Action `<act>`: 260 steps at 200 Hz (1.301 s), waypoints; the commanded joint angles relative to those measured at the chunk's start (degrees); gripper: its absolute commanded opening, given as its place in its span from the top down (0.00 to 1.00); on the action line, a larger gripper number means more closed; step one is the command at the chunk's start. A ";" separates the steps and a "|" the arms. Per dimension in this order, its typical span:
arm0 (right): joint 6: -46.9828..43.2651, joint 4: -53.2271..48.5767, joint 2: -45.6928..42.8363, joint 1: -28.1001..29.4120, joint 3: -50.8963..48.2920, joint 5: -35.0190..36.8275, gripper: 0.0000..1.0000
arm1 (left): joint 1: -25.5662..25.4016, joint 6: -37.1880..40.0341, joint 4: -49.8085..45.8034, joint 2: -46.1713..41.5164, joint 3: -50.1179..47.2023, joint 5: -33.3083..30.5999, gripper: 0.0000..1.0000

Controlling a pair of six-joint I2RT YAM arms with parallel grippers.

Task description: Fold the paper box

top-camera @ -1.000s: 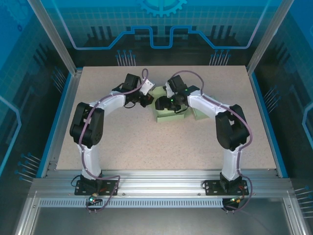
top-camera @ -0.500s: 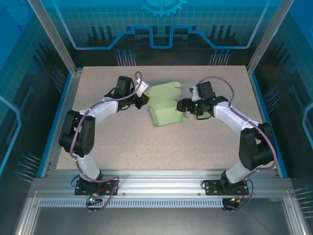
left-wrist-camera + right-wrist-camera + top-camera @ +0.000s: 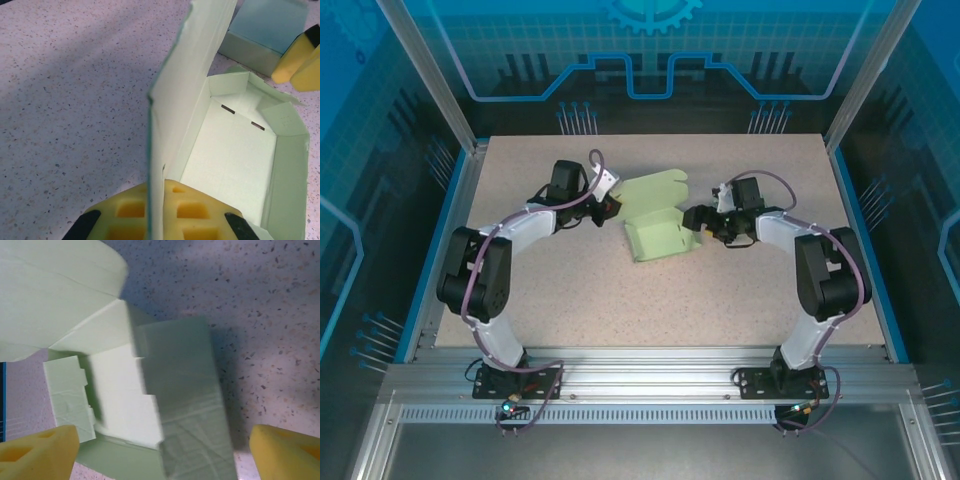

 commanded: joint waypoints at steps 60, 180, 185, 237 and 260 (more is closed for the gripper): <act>2.31 6.45 6.60 -0.74 0.64 -5.70 0.11 | 0.96 1.07 2.56 -1.79 -0.47 3.36 1.00; 5.16 14.58 5.46 -0.37 -0.49 -12.96 0.22 | -2.49 4.79 10.56 -4.62 -5.27 -10.18 1.00; 5.29 14.76 5.54 -0.33 -0.44 -13.01 0.23 | -2.91 5.36 10.64 -4.62 -5.41 -11.26 1.00; 5.95 15.13 7.95 1.32 1.81 -14.05 0.37 | -4.95 5.48 13.89 -4.95 -6.86 -13.42 1.00; 4.50 12.26 8.57 2.27 3.38 -12.07 0.43 | -5.44 5.36 14.93 -4.98 -7.04 -14.00 1.00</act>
